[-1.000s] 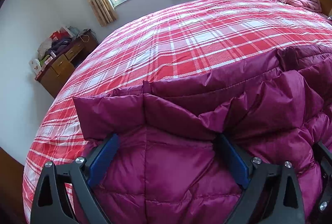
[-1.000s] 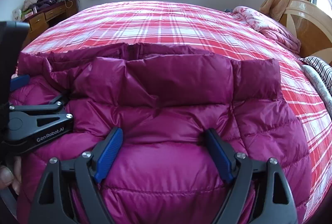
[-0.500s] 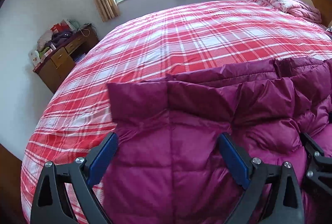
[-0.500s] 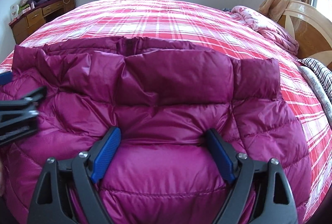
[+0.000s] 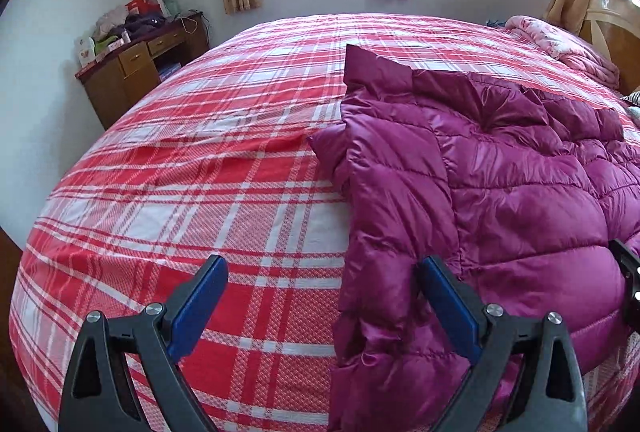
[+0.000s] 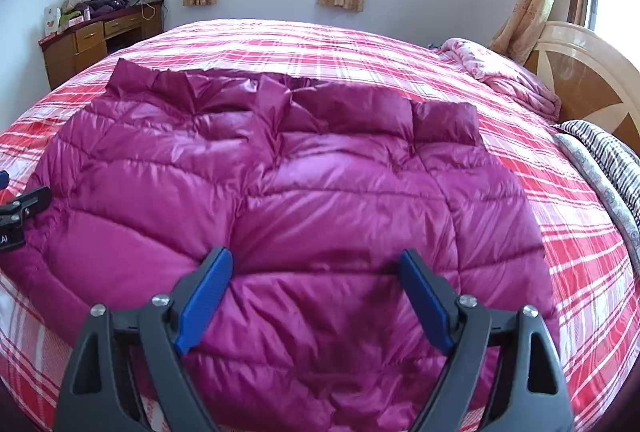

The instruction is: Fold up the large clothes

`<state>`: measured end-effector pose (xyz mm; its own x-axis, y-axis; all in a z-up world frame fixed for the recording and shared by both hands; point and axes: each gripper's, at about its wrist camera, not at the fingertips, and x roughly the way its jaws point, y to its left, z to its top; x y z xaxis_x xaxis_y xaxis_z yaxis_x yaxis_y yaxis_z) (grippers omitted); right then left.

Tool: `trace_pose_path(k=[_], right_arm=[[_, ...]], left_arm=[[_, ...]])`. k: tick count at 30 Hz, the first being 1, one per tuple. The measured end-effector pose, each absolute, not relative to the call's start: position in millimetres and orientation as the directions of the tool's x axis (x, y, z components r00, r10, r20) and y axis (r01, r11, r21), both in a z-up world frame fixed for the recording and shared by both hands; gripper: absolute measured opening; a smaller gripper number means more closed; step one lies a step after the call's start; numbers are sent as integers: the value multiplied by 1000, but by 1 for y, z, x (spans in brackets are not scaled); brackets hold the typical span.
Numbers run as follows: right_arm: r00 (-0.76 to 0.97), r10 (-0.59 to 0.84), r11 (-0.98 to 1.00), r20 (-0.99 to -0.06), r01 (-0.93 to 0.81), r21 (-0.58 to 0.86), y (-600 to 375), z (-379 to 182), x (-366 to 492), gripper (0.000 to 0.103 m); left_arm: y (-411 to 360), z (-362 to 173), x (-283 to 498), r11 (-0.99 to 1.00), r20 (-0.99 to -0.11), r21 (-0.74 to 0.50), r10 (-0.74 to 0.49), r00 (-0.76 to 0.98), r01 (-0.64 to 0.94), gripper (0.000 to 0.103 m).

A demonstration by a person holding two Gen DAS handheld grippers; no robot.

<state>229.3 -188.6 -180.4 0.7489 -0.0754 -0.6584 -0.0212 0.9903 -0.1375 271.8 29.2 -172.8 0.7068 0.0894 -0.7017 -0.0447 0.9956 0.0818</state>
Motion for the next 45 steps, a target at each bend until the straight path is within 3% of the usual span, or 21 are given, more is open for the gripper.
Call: trace_pose_path(k=[2,4,6,8,10,12,14,23,27,31,35,39,45], right_arm=[[746,-87,988,-661,-19,-152,-187,-186,233,89],[747,-99,984,-658,-24,-174,-185,-192,234,90],[752,-102,984,-652,-18,-175,-186,-194,232,91],[756,-105,984,-646,-17,-180,-185,-195,231,91],[756,-99,985,-647,-19,-174,-185,-195,231,91],[755,-92,986,-650,-21,-165,-186,-195,231,91],[756,-91,987,-648,-21,-162,-187,-195,231,91],[751,-96,983,-654,-33,-183,-187,-193,231,91],[727,-54,986,-684,-67,-150,-197,-174,223,89],[783,-46,991,-621,-43,-128,-219,-146,198,89],[772,-103,990,-627,17,-141,-254,-142,191,89],[740,-152,988,-655,122,-91,-303,-154,191,89],[711,-153,974,-686,228,18,-364,-175,183,89]], left_arm=[[26,-179,272,998,-709,61,63,703,-29,97],[25,-182,273,1000,-718,18,16,696,-5,86],[23,-186,274,998,-729,-56,-70,681,42,61],[21,-188,273,992,-725,-109,-126,677,68,47],[15,-187,271,992,-718,-102,-129,684,80,40],[9,-184,265,989,-711,-93,-145,688,113,20],[5,-178,260,989,-703,-73,-143,696,129,15],[-16,-124,238,988,-623,51,-85,778,149,11],[-53,-81,216,967,-540,137,-109,834,215,11],[-97,-46,195,926,-480,225,-164,862,302,11],[-148,-34,189,877,-442,330,-182,878,349,11],[-204,-38,189,826,-433,401,-210,877,396,11],[-272,-67,189,765,-498,401,-281,821,505,11]])
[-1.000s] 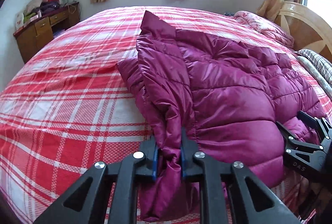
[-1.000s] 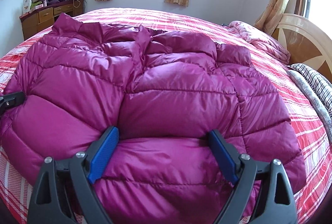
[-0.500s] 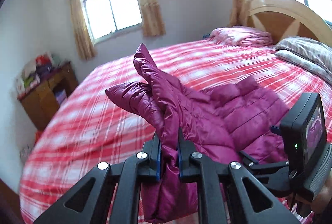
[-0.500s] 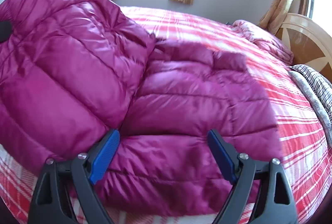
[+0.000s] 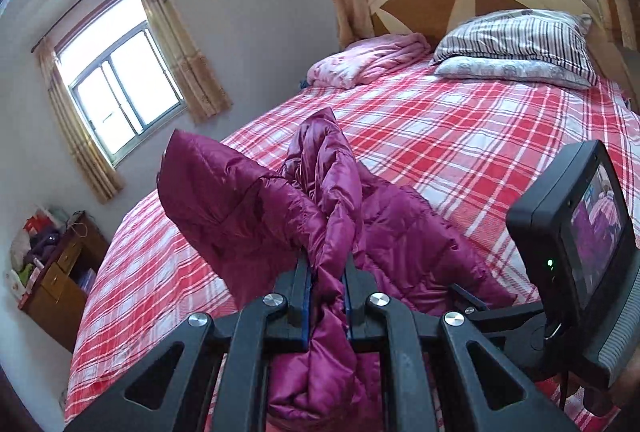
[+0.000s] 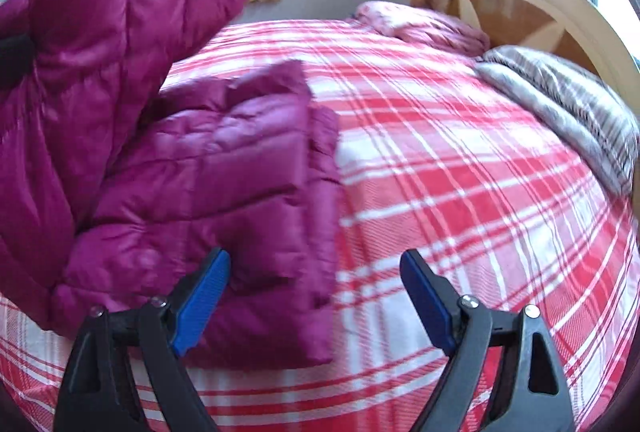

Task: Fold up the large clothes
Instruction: 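Fold the lifted side over the jacket with the left gripper and release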

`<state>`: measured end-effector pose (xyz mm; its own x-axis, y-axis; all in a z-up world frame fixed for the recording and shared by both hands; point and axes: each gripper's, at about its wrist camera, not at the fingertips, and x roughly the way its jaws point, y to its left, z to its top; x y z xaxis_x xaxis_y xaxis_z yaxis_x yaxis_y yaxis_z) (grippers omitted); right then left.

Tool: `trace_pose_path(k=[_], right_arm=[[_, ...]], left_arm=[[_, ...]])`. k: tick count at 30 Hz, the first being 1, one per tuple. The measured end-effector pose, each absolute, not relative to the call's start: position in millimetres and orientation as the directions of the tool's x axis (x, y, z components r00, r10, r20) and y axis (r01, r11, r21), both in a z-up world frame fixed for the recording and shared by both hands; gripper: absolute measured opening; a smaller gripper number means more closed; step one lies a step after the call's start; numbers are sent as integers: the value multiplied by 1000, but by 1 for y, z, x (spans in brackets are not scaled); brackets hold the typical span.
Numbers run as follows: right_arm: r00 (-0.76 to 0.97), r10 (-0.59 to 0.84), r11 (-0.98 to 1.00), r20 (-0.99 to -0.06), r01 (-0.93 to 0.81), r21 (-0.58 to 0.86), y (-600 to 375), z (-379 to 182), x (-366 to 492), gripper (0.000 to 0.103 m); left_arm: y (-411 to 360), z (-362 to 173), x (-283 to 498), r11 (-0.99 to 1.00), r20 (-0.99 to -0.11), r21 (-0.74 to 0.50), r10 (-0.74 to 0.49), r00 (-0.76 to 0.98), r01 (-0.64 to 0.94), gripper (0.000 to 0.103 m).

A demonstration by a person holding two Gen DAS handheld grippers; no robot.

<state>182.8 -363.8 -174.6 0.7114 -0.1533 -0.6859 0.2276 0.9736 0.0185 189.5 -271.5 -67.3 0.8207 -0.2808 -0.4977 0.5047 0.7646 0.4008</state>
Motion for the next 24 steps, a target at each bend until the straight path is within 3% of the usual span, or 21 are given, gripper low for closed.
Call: trace_pose_path(k=[7,10,16,21,24], right_arm=[[704,-134,950,-698,291,110,-396,-182,174,89],[699,-118,942,-706,304,144,-402,-188,178,89],[702,-135,938,-699,319,139,-400,-192,178,92],[702,-142,937,-698,322,133,-401,-193,178,93],[701,-149,938,-697,323,124,-401,-194,178,94]], left_arm=[[-315,-114,194,720,-539,396,-319,779,569,12],[-322,-129,191,709,-521,429,-312,795,559,18],[-328,-134,186,684,-466,521,-273,842,510,35],[-328,-118,184,715,-362,552,-258,896,429,70],[-325,-94,182,753,-280,540,-260,924,376,73]])
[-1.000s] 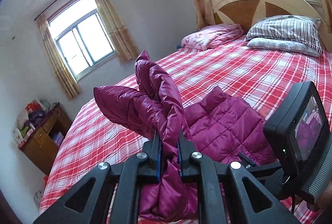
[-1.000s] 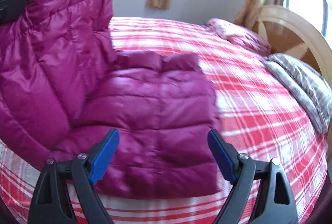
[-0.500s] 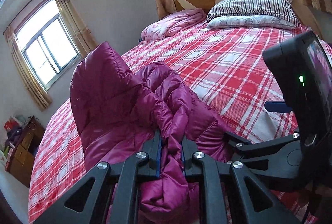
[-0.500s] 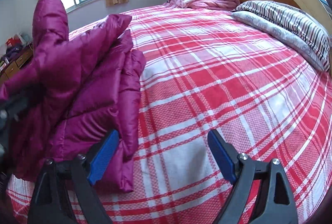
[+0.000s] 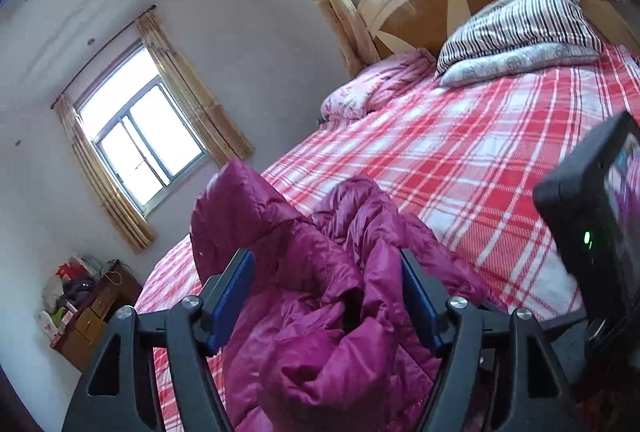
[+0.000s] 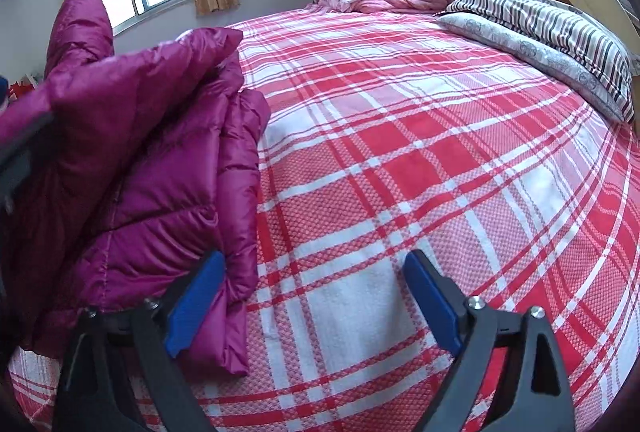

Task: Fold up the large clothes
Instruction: 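Fold the lifted side over the jacket with the left gripper and release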

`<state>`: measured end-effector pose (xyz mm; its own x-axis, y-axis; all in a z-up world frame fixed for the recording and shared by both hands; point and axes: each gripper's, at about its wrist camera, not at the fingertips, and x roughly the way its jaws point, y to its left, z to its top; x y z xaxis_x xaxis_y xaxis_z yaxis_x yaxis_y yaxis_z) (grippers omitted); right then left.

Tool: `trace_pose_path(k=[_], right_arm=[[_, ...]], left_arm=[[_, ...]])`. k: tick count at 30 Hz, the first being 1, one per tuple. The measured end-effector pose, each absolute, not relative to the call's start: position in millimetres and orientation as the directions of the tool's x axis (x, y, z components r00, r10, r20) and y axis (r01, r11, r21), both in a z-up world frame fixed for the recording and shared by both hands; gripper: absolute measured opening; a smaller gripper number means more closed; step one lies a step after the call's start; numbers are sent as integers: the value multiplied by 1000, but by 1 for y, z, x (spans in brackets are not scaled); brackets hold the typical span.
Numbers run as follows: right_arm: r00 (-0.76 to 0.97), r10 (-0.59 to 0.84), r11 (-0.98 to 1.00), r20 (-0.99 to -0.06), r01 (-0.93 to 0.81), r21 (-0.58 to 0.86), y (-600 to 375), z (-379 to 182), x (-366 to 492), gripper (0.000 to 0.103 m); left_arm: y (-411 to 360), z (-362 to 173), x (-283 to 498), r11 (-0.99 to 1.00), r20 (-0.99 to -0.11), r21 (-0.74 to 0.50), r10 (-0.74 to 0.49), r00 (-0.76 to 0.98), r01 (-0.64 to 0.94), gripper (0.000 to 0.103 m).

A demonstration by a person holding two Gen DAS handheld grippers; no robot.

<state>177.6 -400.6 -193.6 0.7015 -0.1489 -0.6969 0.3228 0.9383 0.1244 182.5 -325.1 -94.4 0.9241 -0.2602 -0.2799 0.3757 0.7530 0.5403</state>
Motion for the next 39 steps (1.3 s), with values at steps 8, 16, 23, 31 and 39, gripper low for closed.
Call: trace_pose_path(k=[8,16,23,31,39], right_arm=[[700,-156,941,-697,320,110,-399,-196,180,95],[777,-180,912,-603,362,194,-407,-160,157,89],[887,3,949,-462,143,280,-380,-96,159,83],[729,51,968,-683,133,215,-367,-165,200,22],[677,-4,982,-736,140,124,-367,-163,206,22]], left_arm=[[-270,-32,185,885,-107,417,-180,978,208,94],[-201,-101,292,923,-363,382,98,927,52,96],[-238,-129,293,918,-389,347,-48,920,195,96],[-248,-116,285,900,-366,358,-108,924,247,96],[-227,-113,348,940,-436,309,5,900,144,96]])
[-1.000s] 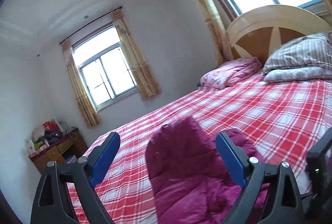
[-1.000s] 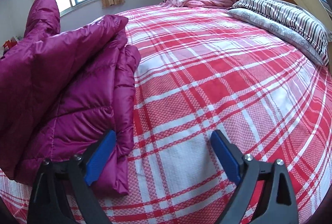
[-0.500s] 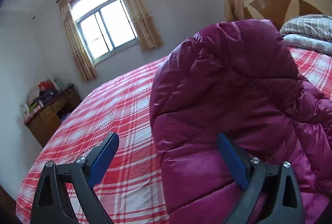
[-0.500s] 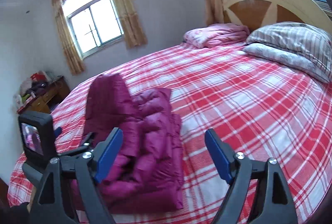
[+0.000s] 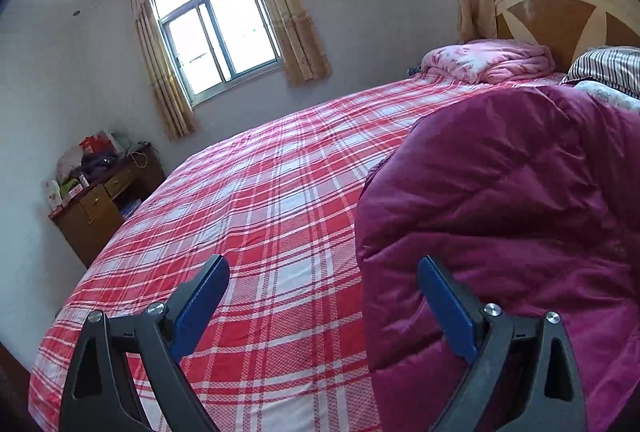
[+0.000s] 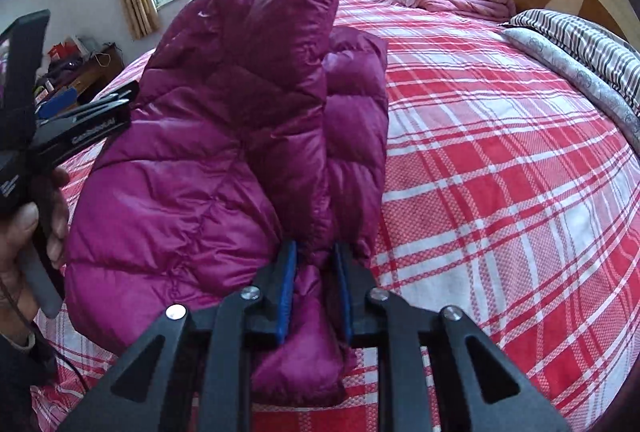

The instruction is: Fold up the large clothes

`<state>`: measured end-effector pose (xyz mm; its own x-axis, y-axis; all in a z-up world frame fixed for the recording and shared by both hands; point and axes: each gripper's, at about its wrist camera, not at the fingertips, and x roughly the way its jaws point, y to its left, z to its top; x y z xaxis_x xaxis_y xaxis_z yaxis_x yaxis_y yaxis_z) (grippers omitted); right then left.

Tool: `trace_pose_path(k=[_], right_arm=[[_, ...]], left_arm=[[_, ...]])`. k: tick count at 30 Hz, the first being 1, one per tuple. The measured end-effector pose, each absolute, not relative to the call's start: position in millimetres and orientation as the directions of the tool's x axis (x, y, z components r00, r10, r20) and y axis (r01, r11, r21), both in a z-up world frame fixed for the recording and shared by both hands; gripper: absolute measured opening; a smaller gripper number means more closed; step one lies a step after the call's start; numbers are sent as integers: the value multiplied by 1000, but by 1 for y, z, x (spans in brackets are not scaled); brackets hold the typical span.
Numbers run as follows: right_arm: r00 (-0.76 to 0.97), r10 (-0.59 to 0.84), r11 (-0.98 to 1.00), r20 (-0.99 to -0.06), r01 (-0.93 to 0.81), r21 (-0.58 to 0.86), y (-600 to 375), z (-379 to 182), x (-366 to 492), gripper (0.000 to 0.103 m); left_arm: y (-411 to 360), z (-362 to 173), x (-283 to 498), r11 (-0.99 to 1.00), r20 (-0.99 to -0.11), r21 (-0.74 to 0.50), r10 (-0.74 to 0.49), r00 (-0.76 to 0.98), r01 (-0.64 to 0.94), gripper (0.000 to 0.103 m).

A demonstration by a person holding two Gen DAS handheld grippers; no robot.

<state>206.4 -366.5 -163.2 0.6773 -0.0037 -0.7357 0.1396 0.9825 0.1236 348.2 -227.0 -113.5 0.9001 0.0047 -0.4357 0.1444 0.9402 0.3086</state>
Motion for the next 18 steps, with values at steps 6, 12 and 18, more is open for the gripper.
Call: trace_pose_path(k=[6,12,18], right_arm=[[783,-46,989,-621,124,83,-351,-92,230,27],[776,-147,987,-613,152,-44,-333,-92,296,27],[735,-187,980,-651,184,-74,-339,-120,307,28]], left_arm=[[-248,-120,353,932,-446,315,-21,895,179,96],[-240,-99,365,955,-456,267,6,890,131,96],[-257,-104,383,942,-488,296,10,873,154,96]])
